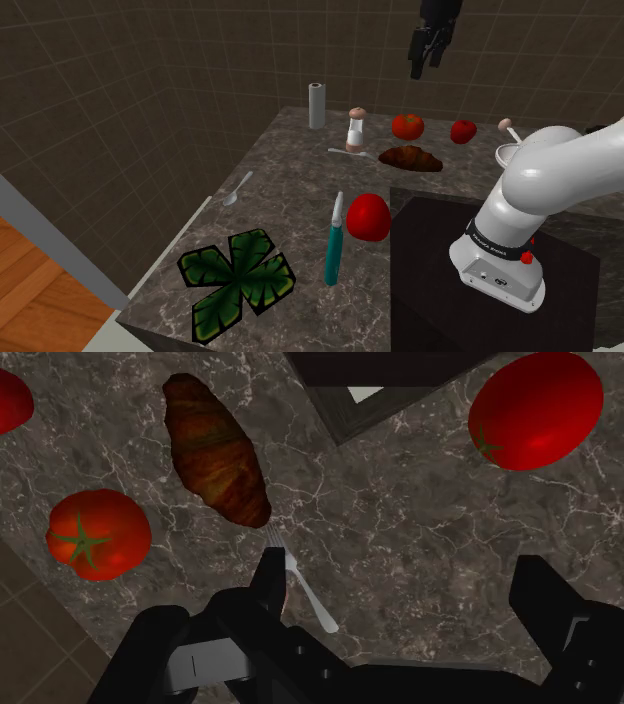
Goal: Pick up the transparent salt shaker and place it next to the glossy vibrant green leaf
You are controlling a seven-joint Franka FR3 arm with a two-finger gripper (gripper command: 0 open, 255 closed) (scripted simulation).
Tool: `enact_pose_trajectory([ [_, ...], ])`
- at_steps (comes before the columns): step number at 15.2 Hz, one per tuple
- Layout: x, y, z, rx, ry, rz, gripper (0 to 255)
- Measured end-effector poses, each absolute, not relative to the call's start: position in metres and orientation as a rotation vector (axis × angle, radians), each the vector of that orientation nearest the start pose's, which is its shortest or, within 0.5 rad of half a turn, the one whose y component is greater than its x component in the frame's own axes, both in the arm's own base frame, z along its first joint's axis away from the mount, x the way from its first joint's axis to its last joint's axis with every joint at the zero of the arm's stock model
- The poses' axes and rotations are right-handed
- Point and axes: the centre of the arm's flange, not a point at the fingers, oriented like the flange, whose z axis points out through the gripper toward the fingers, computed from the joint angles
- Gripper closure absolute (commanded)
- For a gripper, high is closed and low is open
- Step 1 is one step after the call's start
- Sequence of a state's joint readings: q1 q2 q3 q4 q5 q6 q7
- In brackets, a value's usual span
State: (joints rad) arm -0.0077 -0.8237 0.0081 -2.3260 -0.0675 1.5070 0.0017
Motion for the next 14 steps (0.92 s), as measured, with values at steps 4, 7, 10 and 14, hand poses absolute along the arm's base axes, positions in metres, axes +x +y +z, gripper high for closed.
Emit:
enact_pose_trajectory([
  [4,0.311,-0.019,0.594,-3.214,0.017,-0.01,0],
  [7,0.335,-0.036,0.577,-3.213,0.021,-0.016,0],
  [10,0.365,-0.05,0.556,-3.212,0.025,-0.023,0],
  [14,0.404,-0.071,0.528,-3.21,0.031,-0.032,0],
])
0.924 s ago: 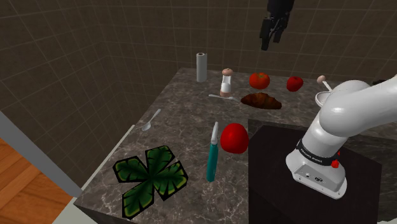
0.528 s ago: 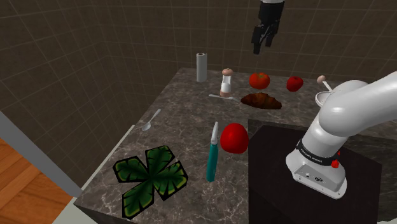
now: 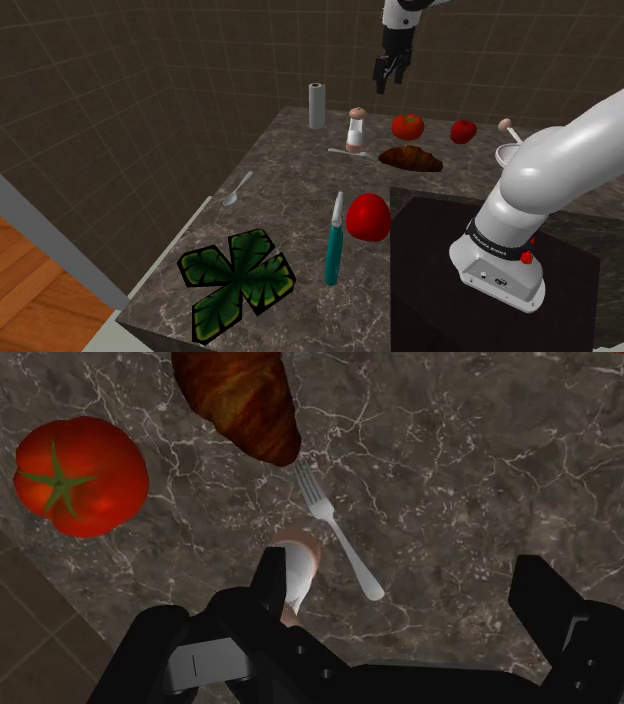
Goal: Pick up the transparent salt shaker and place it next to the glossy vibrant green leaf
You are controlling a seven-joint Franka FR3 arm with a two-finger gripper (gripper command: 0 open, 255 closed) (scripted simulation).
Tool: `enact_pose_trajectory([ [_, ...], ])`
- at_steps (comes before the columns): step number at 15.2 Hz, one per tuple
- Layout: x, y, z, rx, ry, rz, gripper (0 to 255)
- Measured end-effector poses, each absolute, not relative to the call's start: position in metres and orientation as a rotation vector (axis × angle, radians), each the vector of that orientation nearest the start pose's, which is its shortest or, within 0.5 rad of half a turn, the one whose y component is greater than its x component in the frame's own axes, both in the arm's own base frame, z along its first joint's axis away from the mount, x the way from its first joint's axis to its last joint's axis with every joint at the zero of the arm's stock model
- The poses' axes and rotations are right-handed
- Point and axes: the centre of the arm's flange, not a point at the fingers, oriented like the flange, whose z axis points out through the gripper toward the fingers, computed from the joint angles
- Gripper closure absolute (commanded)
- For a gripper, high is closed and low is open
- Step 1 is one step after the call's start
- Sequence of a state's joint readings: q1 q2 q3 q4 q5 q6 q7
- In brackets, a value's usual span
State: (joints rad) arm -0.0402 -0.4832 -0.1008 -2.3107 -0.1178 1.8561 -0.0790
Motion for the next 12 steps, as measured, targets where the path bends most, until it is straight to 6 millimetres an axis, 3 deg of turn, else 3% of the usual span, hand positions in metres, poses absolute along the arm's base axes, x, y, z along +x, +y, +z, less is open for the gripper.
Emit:
enact_pose_trajectory([
  [12,0.517,-0.138,0.441,-3.207,0.048,-0.061,0],
])
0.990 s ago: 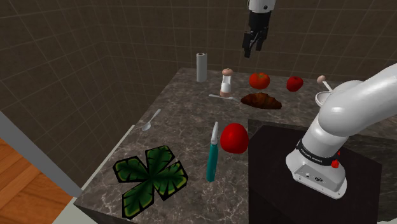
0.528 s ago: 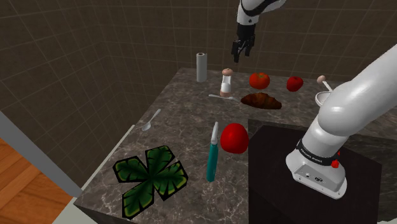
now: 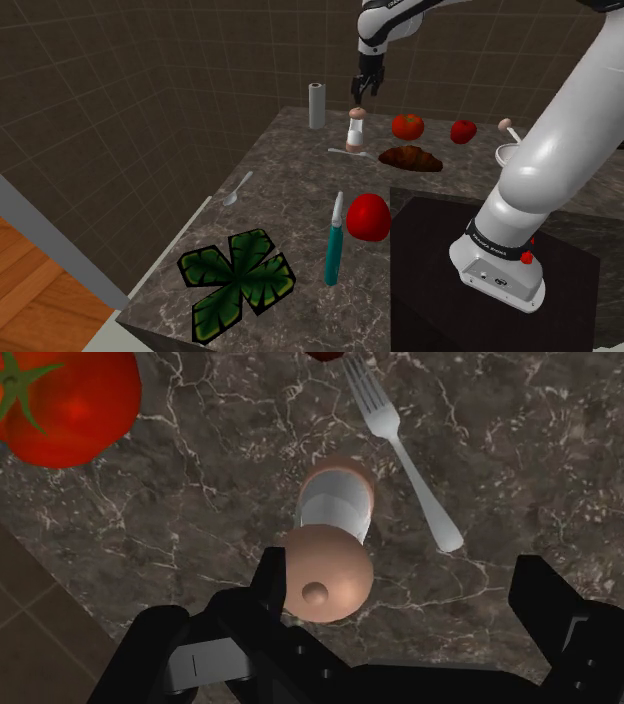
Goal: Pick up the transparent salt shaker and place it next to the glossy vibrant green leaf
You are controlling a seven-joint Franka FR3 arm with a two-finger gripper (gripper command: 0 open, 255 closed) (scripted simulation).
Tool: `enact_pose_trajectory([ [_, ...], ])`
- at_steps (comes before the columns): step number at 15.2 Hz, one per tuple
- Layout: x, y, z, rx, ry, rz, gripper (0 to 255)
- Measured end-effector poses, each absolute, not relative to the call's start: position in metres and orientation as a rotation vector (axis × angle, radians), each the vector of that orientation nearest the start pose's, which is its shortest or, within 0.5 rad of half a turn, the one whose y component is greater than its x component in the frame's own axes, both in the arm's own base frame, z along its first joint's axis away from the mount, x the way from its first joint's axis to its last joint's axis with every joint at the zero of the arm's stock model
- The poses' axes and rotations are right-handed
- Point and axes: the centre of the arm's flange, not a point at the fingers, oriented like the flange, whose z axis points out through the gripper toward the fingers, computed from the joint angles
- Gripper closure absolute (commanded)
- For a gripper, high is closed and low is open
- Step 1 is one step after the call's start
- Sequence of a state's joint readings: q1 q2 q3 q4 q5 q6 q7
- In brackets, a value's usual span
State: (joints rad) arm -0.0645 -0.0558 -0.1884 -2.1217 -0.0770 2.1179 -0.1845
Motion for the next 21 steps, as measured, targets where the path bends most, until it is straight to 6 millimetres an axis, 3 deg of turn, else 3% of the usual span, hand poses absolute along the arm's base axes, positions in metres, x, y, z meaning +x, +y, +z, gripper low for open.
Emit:
enact_pose_trajectory([
  [7,0.581,-0.172,0.397,-3.205,0.057,-0.074,0],
  [15,0.59,-0.181,0.357,-3.205,0.058,-0.076,0],
  [21,0.59,-0.181,0.353,-3.205,0.058,-0.077,0],
])
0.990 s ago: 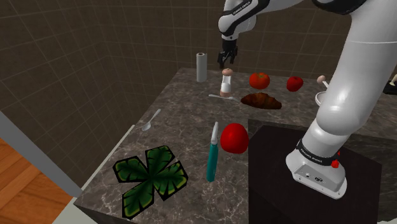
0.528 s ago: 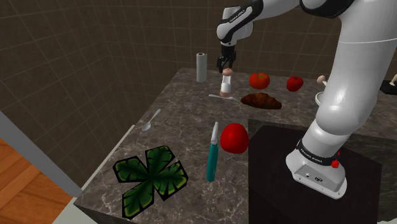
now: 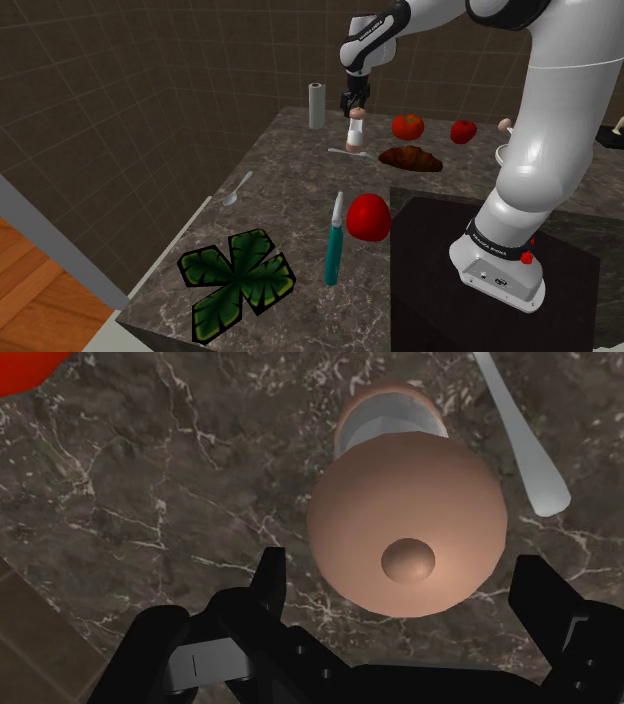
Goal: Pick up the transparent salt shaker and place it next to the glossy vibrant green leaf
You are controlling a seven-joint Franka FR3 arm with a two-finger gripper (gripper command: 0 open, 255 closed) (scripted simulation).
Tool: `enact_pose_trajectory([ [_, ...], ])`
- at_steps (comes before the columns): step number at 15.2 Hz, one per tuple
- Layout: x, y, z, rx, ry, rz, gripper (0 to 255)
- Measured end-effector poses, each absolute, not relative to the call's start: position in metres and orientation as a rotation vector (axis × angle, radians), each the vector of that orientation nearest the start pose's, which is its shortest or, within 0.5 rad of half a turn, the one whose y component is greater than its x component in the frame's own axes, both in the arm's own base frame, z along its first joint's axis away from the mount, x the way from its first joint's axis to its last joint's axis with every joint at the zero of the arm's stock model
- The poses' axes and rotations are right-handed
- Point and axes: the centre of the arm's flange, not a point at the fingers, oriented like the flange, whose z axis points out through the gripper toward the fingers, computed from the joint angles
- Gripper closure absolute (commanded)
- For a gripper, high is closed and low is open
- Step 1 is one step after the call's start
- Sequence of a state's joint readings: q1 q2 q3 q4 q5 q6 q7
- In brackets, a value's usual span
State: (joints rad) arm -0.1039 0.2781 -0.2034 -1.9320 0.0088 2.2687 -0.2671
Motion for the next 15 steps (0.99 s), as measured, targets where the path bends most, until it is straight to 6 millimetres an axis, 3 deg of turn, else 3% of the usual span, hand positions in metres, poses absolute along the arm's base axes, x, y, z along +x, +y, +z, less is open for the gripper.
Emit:
enact_pose_trajectory([
  [1,0.59,-0.181,0.353,-3.205,0.058,-0.077,255],
  [11,0.59,-0.181,0.354,-3.205,0.058,-0.08,255],
  [15,0.59,-0.181,0.369,-3.205,0.058,-0.077,255],
])
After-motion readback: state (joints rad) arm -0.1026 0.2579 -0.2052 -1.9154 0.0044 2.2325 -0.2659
